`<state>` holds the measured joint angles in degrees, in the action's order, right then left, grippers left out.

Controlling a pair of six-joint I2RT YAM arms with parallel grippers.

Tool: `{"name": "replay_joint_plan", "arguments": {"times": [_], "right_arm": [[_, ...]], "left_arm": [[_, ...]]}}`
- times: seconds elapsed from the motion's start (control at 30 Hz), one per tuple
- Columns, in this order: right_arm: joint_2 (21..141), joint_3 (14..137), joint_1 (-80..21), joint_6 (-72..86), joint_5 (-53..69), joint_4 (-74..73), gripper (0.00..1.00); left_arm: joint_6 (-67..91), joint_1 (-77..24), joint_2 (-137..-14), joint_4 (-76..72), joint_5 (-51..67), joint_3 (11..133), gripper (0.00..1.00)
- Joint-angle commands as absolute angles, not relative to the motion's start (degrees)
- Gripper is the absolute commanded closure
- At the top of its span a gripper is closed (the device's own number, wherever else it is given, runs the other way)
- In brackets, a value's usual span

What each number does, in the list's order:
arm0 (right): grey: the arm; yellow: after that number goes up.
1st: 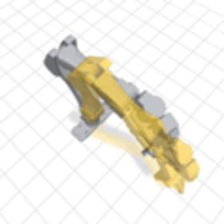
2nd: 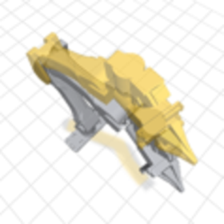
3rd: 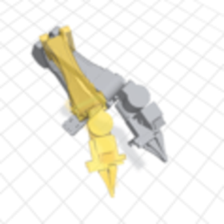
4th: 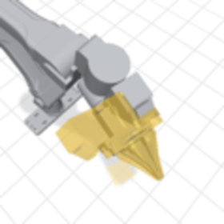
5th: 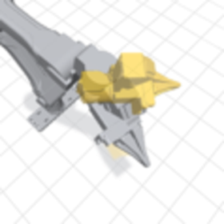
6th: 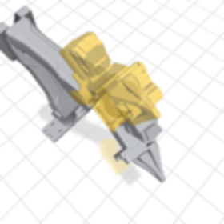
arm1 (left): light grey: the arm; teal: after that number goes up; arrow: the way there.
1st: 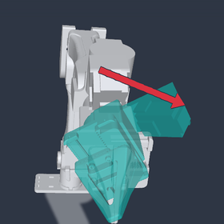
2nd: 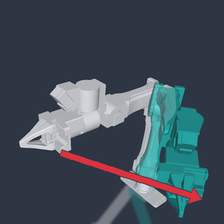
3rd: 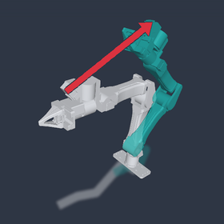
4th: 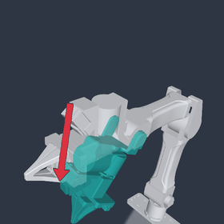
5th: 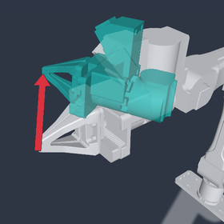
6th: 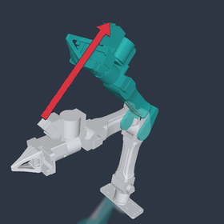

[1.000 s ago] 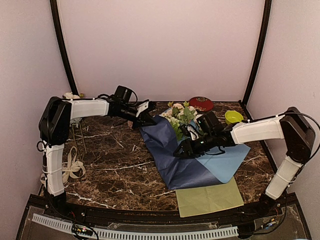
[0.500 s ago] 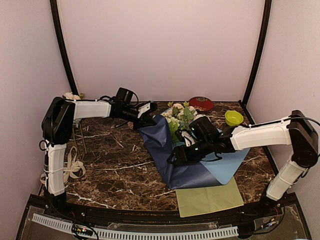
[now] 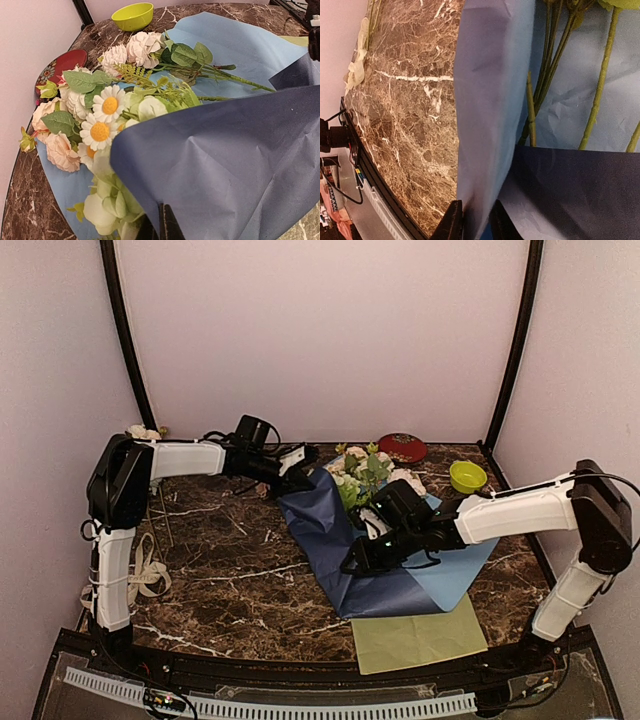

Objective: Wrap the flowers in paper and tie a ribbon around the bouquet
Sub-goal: Fold the one-fourth-folded wrapping paper at the center of the board.

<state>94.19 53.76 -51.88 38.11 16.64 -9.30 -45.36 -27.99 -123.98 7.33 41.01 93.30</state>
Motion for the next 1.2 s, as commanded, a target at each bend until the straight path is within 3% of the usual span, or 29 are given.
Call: {"name": "replay_joint_plan", "arguments": {"times": [0.0, 0.1, 0.4, 0.43, 0.5, 0.6, 0.8, 1.0, 1.17], "right_arm": [[92.8, 52.1, -52.3, 38.9, 16.1, -9.1, 0.88], [92.8, 49.0, -52.2, 39.8, 17.6, -7.8, 1.00], [92.8, 44.0, -51.0, 40.5, 20.8, -4.0, 1.00], [92.8, 43.9, -50.8, 40.4, 21.2, -3.7, 1.00], [93.0, 44.2, -50.5, 40.0, 21.9, -3.4, 1.00], [92.8, 44.6, -49.7, 39.2, 22.5, -3.8, 1.00], [92.2, 44.0, -47.9, 38.3, 24.5, -3.2, 1.00], [91.9, 43.5, -47.1, 38.4, 25.9, -2.4, 1.00], [92.3, 43.4, -47.1, 38.3, 26.4, -2.6, 1.00]], "left_arm": [[-45.6, -28.2, -123.6, 7.0, 40.0, 95.6, 1.00], [-45.4, -28.2, -123.7, 6.4, 40.3, 96.0, 1.00], [-45.5, -28.1, -124.2, 7.2, 34.2, 97.4, 0.98], [-44.8, -28.1, -124.2, 7.4, 34.0, 97.9, 0.87], [-42.9, -28.0, -124.1, 8.7, 33.7, 99.1, 0.55], [-42.3, -26.4, -122.9, 13.0, 37.2, 101.0, 0.38], [-50.7, -20.4, -118.8, 19.7, 46.2, 98.6, 0.37], [-65.9, -20.0, -118.6, 31.9, 47.6, 96.2, 0.54], [-65.7, -20.2, -118.9, 26.8, 47.6, 92.2, 0.49]]}}
